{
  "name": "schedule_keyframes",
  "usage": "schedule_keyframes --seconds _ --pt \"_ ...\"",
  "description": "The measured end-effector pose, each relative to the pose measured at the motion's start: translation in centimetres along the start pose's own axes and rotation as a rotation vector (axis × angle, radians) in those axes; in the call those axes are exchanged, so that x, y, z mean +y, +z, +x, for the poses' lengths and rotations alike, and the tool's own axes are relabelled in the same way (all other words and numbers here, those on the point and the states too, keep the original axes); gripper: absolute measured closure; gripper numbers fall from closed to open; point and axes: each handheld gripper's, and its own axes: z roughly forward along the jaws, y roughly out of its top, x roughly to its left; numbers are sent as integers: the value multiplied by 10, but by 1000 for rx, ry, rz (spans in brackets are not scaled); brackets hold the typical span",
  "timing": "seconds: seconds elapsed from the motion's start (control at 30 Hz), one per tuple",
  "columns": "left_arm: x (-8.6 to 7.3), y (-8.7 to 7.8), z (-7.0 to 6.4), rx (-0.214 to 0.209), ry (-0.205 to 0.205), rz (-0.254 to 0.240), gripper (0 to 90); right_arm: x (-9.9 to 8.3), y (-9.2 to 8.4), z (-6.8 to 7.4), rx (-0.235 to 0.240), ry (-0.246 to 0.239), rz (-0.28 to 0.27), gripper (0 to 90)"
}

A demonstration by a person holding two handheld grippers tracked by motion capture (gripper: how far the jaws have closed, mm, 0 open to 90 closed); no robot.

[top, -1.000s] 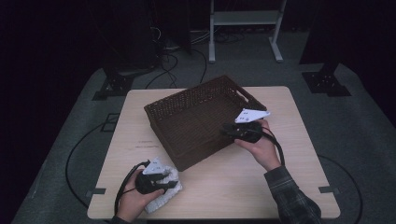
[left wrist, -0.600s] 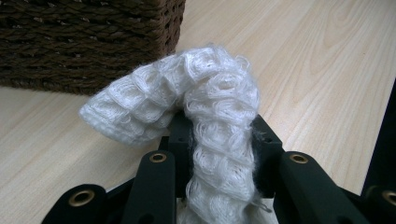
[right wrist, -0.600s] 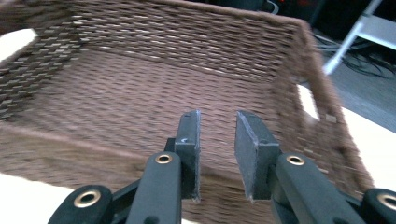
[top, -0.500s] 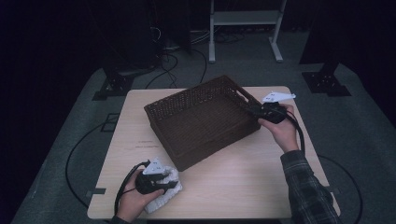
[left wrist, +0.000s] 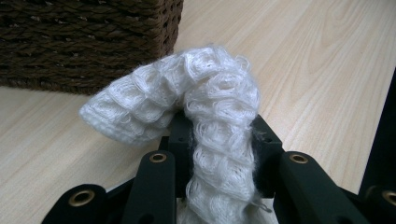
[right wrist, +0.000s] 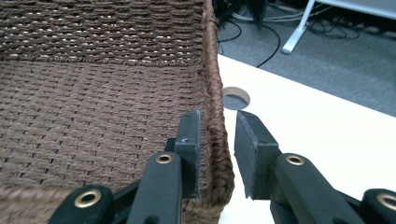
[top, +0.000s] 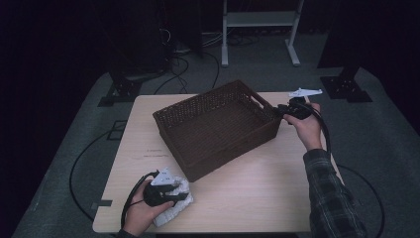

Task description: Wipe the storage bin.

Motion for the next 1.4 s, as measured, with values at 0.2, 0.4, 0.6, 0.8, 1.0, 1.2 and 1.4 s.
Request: schedule_keyframes --seconds 0.2,0.4,0.6,0.8,1.0,1.2,1.4 --pt "0 -2 0 2 8 0 677 -7 9 -2 8 48 6 805" --pt "1 0 -2 -3 15 3 677 -9 4 5 26 42 16 809" --pt "2 2 -3 -6 13 -1 677 -17 -7 23 44 21 16 802" --pt "3 1 -4 -6 15 6 678 -32 -26 50 41 11 6 772" --pt "3 1 -3 -6 19 7 677 -42 -44 74 58 11 19 743" --pt "3 2 -4 -5 18 9 677 -49 -56 92 78 -36 20 720" --pt "2 2 -3 -5 11 2 678 -53 -65 87 116 -27 -47 687"
